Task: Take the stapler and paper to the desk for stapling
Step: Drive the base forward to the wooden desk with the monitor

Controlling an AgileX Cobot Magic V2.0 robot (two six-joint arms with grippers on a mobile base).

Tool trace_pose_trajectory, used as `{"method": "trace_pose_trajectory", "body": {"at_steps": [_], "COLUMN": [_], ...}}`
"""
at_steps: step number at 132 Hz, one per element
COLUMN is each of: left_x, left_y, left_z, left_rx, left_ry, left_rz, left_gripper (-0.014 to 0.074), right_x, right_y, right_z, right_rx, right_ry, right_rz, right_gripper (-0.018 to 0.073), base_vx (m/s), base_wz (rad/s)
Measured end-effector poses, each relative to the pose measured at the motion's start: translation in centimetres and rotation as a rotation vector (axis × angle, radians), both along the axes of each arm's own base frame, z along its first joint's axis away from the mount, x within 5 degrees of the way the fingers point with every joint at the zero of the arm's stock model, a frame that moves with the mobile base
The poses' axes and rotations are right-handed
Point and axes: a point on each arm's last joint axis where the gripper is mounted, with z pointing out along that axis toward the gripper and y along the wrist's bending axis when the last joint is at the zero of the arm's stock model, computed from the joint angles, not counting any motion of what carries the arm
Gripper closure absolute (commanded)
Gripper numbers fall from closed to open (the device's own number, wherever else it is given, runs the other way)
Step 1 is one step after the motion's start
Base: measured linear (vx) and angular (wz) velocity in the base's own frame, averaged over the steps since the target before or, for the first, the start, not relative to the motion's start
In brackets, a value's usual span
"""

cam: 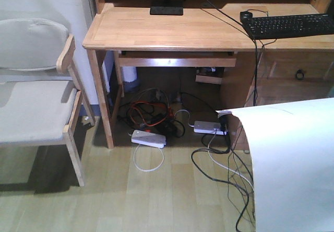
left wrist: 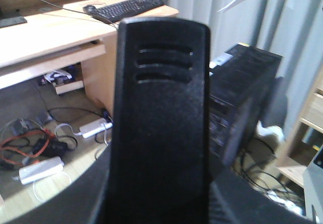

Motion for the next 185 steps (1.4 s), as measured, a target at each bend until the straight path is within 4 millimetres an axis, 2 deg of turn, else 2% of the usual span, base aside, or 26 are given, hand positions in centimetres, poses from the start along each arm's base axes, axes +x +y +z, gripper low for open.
{"method": "trace_pose_trajectory", "body": {"at_steps": [185], "left_x": [0.00], "left_y": [0.00], "left_z": [0.00], "left_rx": [0.000], "left_ry": [0.000], "left_rz": [0.000], "left_gripper": [0.0603], "right_x": [0.00], "right_y": [0.00], "right_z": [0.00], "right_rx": [0.000], "right_ry": [0.000], "right_rz": [0.000], "right_gripper": [0.0566], "base_vx": [0.35], "base_wz": [0.00]}}
